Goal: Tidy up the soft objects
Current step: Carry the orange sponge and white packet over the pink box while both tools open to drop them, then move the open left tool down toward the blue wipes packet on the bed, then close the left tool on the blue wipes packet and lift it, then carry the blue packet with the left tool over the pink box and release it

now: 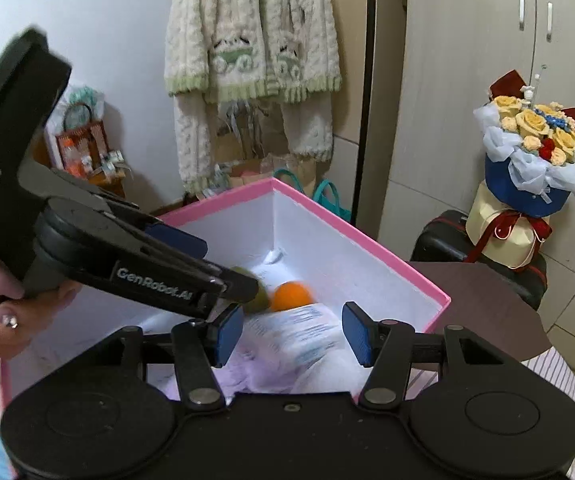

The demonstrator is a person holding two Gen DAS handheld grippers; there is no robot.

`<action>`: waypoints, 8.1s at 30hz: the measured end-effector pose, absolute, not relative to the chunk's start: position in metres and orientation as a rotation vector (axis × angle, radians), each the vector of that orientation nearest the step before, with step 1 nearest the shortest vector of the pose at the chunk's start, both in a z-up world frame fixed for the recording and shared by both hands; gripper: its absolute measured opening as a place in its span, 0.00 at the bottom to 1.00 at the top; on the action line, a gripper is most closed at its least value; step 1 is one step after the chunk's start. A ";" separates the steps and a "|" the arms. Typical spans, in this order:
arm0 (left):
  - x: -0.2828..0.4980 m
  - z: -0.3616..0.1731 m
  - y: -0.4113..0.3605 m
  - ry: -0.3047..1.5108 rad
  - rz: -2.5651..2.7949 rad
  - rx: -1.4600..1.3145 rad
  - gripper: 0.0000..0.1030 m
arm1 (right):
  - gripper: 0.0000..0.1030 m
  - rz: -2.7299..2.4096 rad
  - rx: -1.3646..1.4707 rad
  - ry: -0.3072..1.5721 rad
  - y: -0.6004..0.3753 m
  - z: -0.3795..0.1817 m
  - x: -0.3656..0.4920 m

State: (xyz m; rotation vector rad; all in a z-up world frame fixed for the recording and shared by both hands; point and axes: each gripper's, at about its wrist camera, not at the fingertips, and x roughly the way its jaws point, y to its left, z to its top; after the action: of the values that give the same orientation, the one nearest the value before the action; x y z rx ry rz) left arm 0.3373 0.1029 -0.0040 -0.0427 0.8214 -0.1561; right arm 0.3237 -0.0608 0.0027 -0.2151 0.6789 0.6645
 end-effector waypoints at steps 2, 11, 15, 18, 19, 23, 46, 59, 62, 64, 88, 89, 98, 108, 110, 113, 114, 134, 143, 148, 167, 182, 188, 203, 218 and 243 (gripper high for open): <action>0.322 0.002 0.105 0.807 -0.171 -0.014 0.61 | 0.58 0.674 -0.203 0.663 -0.066 0.009 0.313; 0.267 0.023 0.116 0.791 -0.232 0.009 0.61 | 0.60 0.649 -0.168 0.641 -0.077 0.029 0.258; 0.245 0.032 0.117 0.791 -0.276 0.012 0.62 | 0.62 0.645 -0.149 0.652 -0.080 0.036 0.238; 0.228 0.038 0.116 0.780 -0.292 0.026 0.62 | 0.65 0.636 -0.153 0.646 -0.082 0.043 0.222; 0.223 0.040 0.116 0.776 -0.295 0.030 0.62 | 0.66 0.633 -0.156 0.642 -0.082 0.045 0.216; 0.201 0.051 0.115 0.745 -0.311 0.033 0.62 | 0.66 0.617 -0.182 0.627 -0.085 0.056 0.195; 0.118 0.061 0.036 0.723 -0.568 0.155 0.63 | 0.74 0.606 -0.247 0.601 -0.147 0.061 0.087; 0.136 0.016 -0.048 0.789 -0.569 0.180 0.62 | 0.76 0.633 -0.228 0.653 -0.186 0.002 0.096; 0.149 0.001 -0.063 0.795 -0.525 0.192 0.61 | 0.76 0.631 -0.225 0.634 -0.191 -0.013 0.106; 0.159 -0.008 -0.069 0.810 -0.489 0.177 0.61 | 0.76 0.627 -0.213 0.625 -0.195 -0.023 0.117; 0.232 -0.070 -0.076 0.924 -0.291 -0.021 0.61 | 0.76 0.676 -0.194 0.672 -0.180 -0.095 0.177; 0.233 -0.071 -0.074 0.927 -0.297 -0.037 0.60 | 0.76 0.678 -0.188 0.673 -0.180 -0.096 0.178; 0.233 -0.069 -0.067 0.941 -0.328 -0.075 0.46 | 0.32 0.678 -0.170 0.673 -0.178 -0.098 0.177; 0.227 -0.067 -0.080 0.945 -0.412 -0.089 0.45 | 0.15 0.627 -0.115 0.706 -0.195 -0.093 0.167; 0.224 -0.066 -0.084 0.933 -0.408 -0.068 0.45 | 0.14 0.610 -0.122 0.718 -0.200 -0.092 0.163; 0.222 -0.065 -0.088 0.890 -0.395 0.015 0.47 | 0.14 0.572 -0.171 0.734 -0.202 -0.087 0.158; 0.223 -0.065 -0.088 0.888 -0.396 0.018 0.48 | 0.14 0.567 -0.183 0.738 -0.205 -0.085 0.156; 0.220 -0.090 -0.090 0.878 -0.429 -0.062 0.38 | 0.78 0.504 -0.210 0.672 -0.205 -0.100 0.151; 0.213 -0.084 -0.092 0.906 -0.511 -0.051 0.36 | 0.70 0.447 -0.120 0.691 -0.195 -0.101 0.146; 0.196 -0.076 -0.095 0.917 -0.530 0.029 0.36 | 0.63 0.433 -0.101 0.690 -0.190 -0.096 0.134; 0.121 -0.013 -0.053 0.965 -0.623 0.018 0.37 | 0.63 0.491 -0.077 0.805 -0.164 -0.028 0.078; 0.069 0.049 0.016 0.829 -0.653 -0.024 0.40 | 0.64 0.581 -0.283 0.650 -0.109 0.038 0.028; 0.074 0.070 0.043 0.764 -0.603 -0.036 0.44 | 0.64 0.612 -0.286 0.568 -0.088 0.056 0.036; 0.180 0.065 0.105 0.738 -0.381 -0.166 0.44 | 0.64 0.766 -0.192 0.525 -0.044 0.047 0.160; 0.237 0.014 0.127 0.839 -0.254 -0.254 0.44 | 0.65 0.913 -0.272 0.688 -0.012 0.005 0.243; 0.180 0.048 0.112 0.724 -0.355 -0.060 0.52 | 0.74 0.708 -0.369 0.703 -0.031 0.027 0.199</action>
State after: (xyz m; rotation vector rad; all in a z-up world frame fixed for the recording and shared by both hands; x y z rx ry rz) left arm 0.1802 0.1124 0.0483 -0.0596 0.7243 -0.3552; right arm 0.1986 -0.0309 0.0267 -0.3691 0.7029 0.7083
